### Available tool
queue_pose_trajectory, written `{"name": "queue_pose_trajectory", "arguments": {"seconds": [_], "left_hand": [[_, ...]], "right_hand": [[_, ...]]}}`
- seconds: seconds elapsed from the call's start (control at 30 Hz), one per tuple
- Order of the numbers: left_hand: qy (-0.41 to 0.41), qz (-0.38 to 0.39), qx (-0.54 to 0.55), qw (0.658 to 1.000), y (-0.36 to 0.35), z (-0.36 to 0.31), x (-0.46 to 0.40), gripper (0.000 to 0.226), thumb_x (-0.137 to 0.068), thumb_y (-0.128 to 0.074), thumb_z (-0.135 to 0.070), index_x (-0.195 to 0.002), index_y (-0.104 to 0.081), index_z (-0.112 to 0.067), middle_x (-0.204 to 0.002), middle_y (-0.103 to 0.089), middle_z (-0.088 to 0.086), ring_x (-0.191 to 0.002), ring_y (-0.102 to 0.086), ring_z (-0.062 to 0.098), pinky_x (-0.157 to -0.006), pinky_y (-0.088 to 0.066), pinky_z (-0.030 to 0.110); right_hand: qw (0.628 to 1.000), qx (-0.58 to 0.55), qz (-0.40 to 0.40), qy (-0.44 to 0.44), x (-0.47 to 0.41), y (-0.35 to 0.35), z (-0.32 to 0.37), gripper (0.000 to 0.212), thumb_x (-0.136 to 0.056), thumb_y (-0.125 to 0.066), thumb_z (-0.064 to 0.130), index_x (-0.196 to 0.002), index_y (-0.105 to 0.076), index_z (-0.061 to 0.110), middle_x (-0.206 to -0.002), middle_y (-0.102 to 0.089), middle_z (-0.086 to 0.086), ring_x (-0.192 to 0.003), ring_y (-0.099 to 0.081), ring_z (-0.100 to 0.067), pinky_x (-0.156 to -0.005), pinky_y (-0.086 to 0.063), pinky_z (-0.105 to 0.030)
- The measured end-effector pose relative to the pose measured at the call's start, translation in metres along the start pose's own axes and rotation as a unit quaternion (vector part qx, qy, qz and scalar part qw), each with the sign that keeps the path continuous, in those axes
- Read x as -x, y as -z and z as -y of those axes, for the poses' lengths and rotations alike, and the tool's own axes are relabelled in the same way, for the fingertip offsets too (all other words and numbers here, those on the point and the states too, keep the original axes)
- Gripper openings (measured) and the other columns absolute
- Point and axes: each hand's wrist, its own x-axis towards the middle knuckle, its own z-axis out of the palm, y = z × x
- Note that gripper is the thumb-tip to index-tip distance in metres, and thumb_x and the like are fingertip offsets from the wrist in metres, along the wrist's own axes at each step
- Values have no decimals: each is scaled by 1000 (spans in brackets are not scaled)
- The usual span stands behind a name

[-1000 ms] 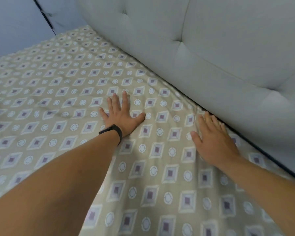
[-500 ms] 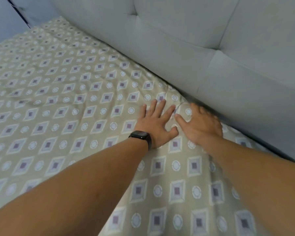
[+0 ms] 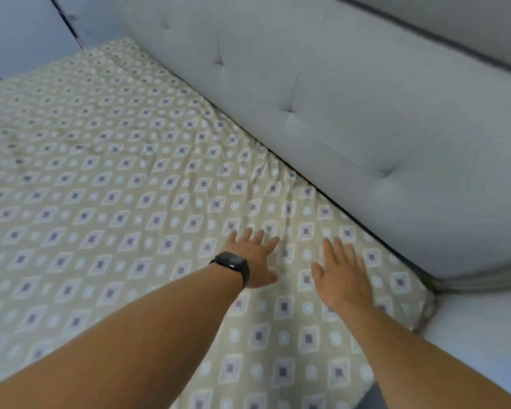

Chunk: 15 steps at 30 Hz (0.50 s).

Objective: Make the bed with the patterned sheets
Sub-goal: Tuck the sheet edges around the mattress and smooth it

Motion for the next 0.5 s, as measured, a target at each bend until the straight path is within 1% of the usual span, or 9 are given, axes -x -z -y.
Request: {"name": "queue_pose_trajectory", "arguments": {"seconds": [0.1,0.17,0.23,0.27,0.33,0.37,0.43,0.5], "left_hand": [[3,32,39,999,-49,-39,24,92,-92,-49,-67,-158,9,-43,-169,14,-3,-156,9,27,-123,-2,59],[0,45,6,999,-82,-58,31,102,-85,-53,-75,-155,16,-47,-166,27,-2,-154,20,30,-119,-3,67],[9,49,-17,999,-110,-76,29,118,-74,-61,-81,-150,25,-52,-158,43,-1,-146,36,35,-111,0,77],[20,44,-11,999,-119,-80,25,124,-70,-65,-81,-147,28,-54,-154,48,-1,-143,41,36,-107,2,81],[28,21,-9,999,-125,-87,13,128,-69,-71,-76,-145,30,-56,-152,51,0,-140,44,37,-104,3,84],[33,22,-4,999,-136,-89,16,129,-69,-73,-75,-145,30,-56,-152,50,0,-140,44,37,-103,3,85],[35,20,-6,999,-132,-86,16,130,-69,-74,-75,-145,30,-56,-153,49,0,-141,43,38,-103,3,85],[36,14,-9,999,-136,-85,13,132,-67,-74,-76,-145,30,-56,-154,49,0,-141,42,38,-103,2,85]], "right_hand": [[999,11,31,-7,33,-28,-27,74,-102,-15,61,-161,13,27,-168,20,3,-156,11,-28,-125,-2,-51],[999,6,31,0,35,-37,-36,80,-96,-14,75,-158,18,35,-164,28,11,-155,17,-24,-124,1,-55],[1000,-2,7,-2,26,-44,-51,91,-86,-10,88,-156,22,39,-162,29,17,-154,20,-20,-122,5,-57],[1000,-11,-9,-14,20,-46,-61,98,-80,-8,93,-156,22,38,-163,27,18,-154,19,-19,-123,6,-56],[996,-37,-62,-45,8,-50,-85,109,-74,-7,99,-159,16,34,-166,19,16,-155,16,-16,-123,8,-54],[996,-43,-62,-48,9,-61,-91,112,-72,-6,100,-160,13,33,-168,15,15,-155,13,-15,-123,7,-53],[995,-54,-71,-40,6,-62,-94,116,-69,-7,102,-161,7,33,-169,8,15,-155,9,-14,-124,5,-52],[993,-55,-94,-45,6,-64,-94,118,-67,-7,103,-161,6,33,-169,7,15,-156,8,-14,-123,4,-54]]}}
